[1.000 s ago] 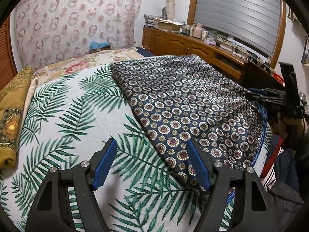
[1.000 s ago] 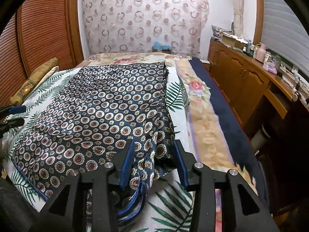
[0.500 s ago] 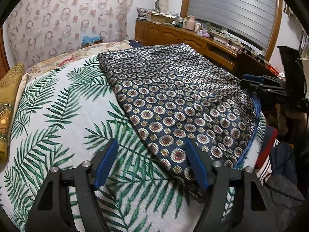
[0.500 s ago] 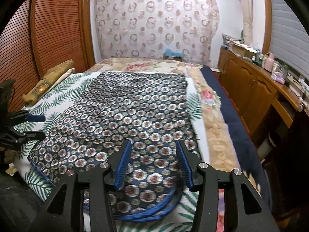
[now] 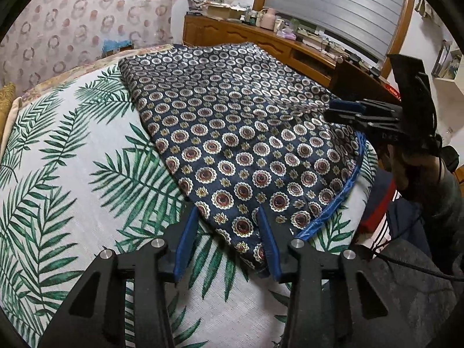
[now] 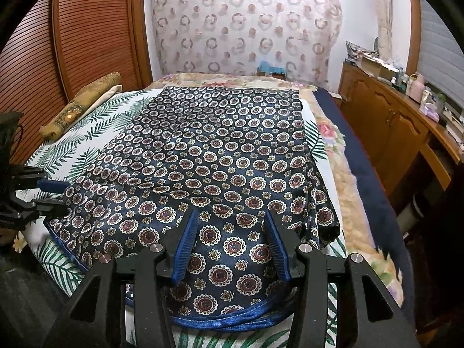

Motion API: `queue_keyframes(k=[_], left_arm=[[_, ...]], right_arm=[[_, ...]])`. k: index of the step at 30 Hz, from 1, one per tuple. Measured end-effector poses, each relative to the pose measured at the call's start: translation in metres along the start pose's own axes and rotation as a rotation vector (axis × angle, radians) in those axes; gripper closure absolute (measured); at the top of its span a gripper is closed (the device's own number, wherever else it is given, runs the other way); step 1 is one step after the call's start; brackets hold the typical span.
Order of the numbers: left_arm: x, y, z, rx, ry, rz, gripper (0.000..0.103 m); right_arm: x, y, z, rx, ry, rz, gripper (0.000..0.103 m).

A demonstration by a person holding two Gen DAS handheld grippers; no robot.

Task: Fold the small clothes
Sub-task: 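Grasp the blue-trimmed shirt end with the left tool, then lift the shirt end with the left tool while the right tool grasps alongside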

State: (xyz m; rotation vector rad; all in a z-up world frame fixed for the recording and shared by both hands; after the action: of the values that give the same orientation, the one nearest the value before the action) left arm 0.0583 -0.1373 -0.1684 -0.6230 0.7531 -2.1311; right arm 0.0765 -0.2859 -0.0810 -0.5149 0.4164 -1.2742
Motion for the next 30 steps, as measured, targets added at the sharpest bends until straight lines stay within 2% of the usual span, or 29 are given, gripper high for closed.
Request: queue_keyframes(k=[2, 3, 4, 7, 11, 16, 17, 19, 20, 21, 25, 30], left_arm=[[0.001, 0.000, -0.001, -0.002, -0.001, -0.002, 0.059], [0.001, 0.000, -0.001, -0.003, -0.004, -0.011, 0.066], [0.003, 0.001, -0.001, -0.007, -0.007, -0.026, 0.083], [0.008, -0.002, 0.005, -0.002, -0.008, -0.066, 0.097], [0.012, -0.017, 0.034, 0.074, -0.016, -0.097, 0.099], [0.010, -0.029, 0.082, 0.172, 0.007, -0.063, 0.099], [0.010, -0.028, 0.089, 0.180, 0.009, -0.061, 0.099], [0.007, -0.024, 0.102, 0.193, 0.014, -0.046, 0.099], [0.005, -0.022, 0.107, 0.197, 0.016, -0.035, 0.099], [0.002, -0.019, 0.111, 0.201, 0.016, -0.025, 0.099], [-0.004, -0.011, 0.121, 0.206, 0.013, -0.002, 0.099], [-0.013, -0.002, 0.125, 0.206, 0.007, 0.027, 0.099]], right_arm=[[-0.001, -0.001, 0.000, -0.001, 0.000, 0.002, 0.053], [-0.002, -0.002, 0.001, -0.001, 0.000, 0.004, 0.053], [-0.003, -0.002, 0.001, -0.002, -0.001, 0.006, 0.053], [-0.006, -0.001, 0.000, -0.008, -0.001, 0.014, 0.053], [-0.010, -0.003, 0.001, -0.013, -0.004, 0.030, 0.053], [-0.022, -0.016, 0.009, 0.008, -0.001, 0.061, 0.053], [-0.024, -0.019, 0.012, 0.015, -0.003, 0.069, 0.052], [-0.030, -0.029, 0.017, 0.032, -0.009, 0.093, 0.042], [-0.032, -0.033, 0.020, 0.043, -0.012, 0.100, 0.033], [-0.034, -0.037, 0.022, 0.053, -0.014, 0.105, 0.031], [-0.039, -0.054, 0.029, 0.082, -0.029, 0.115, 0.029], [-0.045, -0.057, 0.020, 0.072, -0.044, 0.136, 0.028]])
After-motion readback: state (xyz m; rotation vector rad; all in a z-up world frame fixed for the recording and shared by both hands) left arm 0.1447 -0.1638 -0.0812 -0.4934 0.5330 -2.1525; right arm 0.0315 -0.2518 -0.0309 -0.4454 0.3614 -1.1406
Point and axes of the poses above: each gripper's, at about its wrist camera, not at the fingertips, and y roughly the way its jaws point, x to its right, z to its top, the point moved 9 cm from there along y, roughly the way its jaws point, and after that the axes turned 6 degrees about x, right-handed, at the moved point
